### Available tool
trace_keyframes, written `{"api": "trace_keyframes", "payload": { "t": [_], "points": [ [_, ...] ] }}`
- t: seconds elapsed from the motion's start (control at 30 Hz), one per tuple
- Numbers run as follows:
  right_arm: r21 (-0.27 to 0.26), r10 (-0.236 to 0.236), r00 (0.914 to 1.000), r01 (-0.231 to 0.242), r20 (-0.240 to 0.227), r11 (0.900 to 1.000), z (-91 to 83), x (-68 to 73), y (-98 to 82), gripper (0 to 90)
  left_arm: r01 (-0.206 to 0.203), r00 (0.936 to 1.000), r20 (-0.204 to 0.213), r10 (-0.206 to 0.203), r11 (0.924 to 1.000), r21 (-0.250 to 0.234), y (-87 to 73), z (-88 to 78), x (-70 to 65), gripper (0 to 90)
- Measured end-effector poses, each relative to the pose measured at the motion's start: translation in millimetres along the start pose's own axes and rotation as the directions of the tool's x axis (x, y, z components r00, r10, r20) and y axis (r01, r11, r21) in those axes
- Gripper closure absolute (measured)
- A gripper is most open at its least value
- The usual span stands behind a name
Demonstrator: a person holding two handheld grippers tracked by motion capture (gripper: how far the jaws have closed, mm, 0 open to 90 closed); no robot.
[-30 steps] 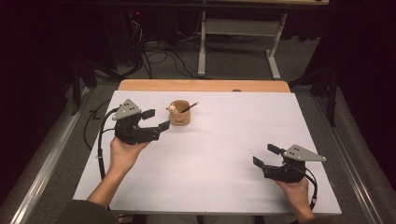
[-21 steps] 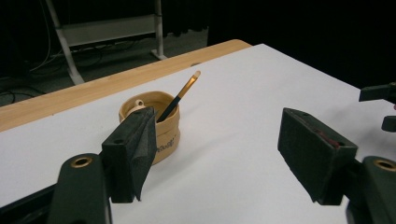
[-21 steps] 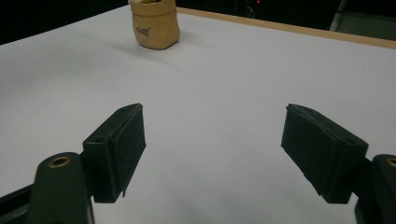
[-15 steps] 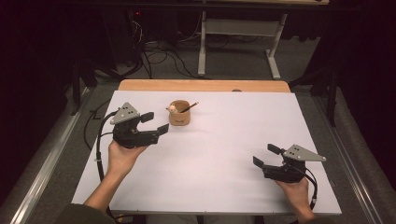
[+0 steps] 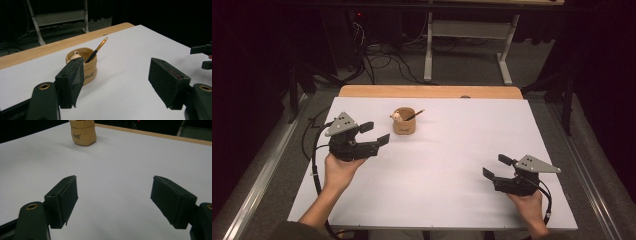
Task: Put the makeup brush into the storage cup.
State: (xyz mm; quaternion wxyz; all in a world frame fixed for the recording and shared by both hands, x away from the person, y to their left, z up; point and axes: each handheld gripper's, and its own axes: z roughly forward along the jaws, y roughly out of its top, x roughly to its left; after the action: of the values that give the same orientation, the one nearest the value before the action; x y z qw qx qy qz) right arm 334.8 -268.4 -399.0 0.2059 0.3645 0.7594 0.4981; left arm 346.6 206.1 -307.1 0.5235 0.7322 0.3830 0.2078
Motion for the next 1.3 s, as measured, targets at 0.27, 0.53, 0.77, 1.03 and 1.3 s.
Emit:
{"api": "trace_keyframes", "payload": {
  "t": [0.27, 0.53, 0.77, 1.03, 1.3],
  "points": [
    [-0.001, -0.002, 1.0, 0.002, -0.001, 1.0, 0.0, 0.2, 0.0, 23.6, 0.006, 1.0, -0.003, -0.006, 1.0, -0.003, -4.1, -6.0, 1.1, 29.3],
    [0.0, -0.003, 1.0, 0.003, -0.002, 1.0, 0.1, 0.1, 0.1, 23.5, 0.016, 0.9998, -0.008, -0.016, 0.9998, -0.008, -9.1, -14.5, 5.2, 29.3],
    [0.0, 0.0, 1.0, 0.0, -0.003, 1.0, 0.0, 0.3, 0.0, 23.6, 0.028, 0.9996, -0.01, -0.028, 0.9995, -0.013, -14.6, -20.3, 7.0, 29.3],
    [0.001, 0.0, 1.0, 0.0, -0.003, 1.0, 0.1, 0.4, 0.1, 23.6, 0.04, 0.9992, -0.003, -0.04, 0.9991, -0.012, -20.1, -24.6, 7.4, 29.2],
    [0.001, -0.001, 1.0, 0.001, -0.004, 1.0, 0.1, 0.5, 0.1, 23.6, 0.054, 0.9985, 0.005, -0.054, 0.9985, -0.014, -25.3, -26.2, 6.6, 29.2]
  ]
}}
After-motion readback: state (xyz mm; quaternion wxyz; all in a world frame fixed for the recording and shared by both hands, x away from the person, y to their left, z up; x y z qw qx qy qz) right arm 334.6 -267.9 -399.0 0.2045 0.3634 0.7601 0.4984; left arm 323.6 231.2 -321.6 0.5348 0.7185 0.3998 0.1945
